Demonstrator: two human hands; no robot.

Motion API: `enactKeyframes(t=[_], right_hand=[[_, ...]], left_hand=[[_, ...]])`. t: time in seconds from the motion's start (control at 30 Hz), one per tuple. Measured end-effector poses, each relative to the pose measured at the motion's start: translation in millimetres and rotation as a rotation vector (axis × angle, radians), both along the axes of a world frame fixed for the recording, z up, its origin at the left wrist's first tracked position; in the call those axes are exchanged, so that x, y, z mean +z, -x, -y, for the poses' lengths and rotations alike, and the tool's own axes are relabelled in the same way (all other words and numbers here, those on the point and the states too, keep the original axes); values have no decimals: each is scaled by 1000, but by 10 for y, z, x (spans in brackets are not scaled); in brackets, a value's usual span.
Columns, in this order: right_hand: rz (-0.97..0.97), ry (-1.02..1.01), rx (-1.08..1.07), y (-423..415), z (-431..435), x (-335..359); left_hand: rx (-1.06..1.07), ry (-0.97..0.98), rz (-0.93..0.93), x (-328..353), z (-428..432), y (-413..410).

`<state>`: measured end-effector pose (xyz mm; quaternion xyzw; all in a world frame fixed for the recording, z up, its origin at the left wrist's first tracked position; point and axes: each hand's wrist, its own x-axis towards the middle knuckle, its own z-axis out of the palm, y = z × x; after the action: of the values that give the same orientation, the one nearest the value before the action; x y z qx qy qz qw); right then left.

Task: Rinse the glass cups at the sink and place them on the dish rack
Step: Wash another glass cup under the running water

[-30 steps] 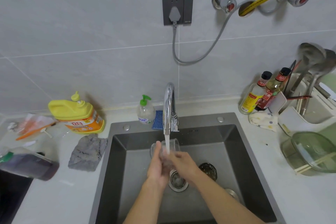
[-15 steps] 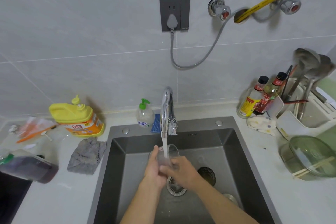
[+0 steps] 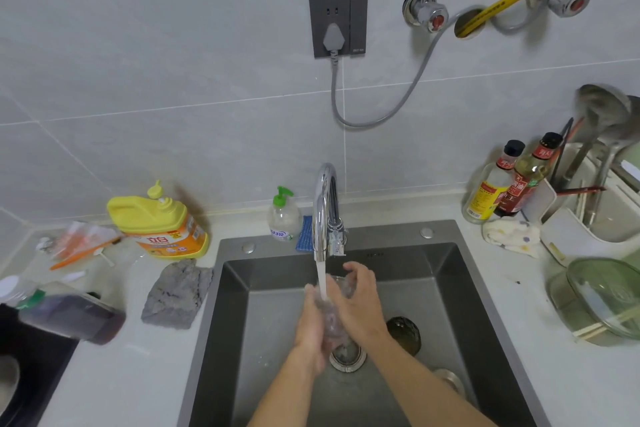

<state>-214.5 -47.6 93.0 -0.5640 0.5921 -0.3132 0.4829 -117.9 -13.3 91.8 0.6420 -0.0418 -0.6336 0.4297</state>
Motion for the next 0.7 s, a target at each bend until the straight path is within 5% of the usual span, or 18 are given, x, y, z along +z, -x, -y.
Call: enactKeyframes(t=[0.17,0.33,0.43,0.53,0.7], right_hand=[[209,-371,60,-82,-112,-3],[85,-515,120,-121,-14,-149],[193,-490,114,-93,-35,-199],[394,-457,190,-26,-58,-207],[380,-353,219,17,-48,-192]], left_hand=[[-29,45,71,-33,-24,-7],[-64,-39,219,-61,-16,11],[-42,-96,307,-88,42,16],[100,-126,116,53,143,-14],[299,-124,-268,210,227,-20]])
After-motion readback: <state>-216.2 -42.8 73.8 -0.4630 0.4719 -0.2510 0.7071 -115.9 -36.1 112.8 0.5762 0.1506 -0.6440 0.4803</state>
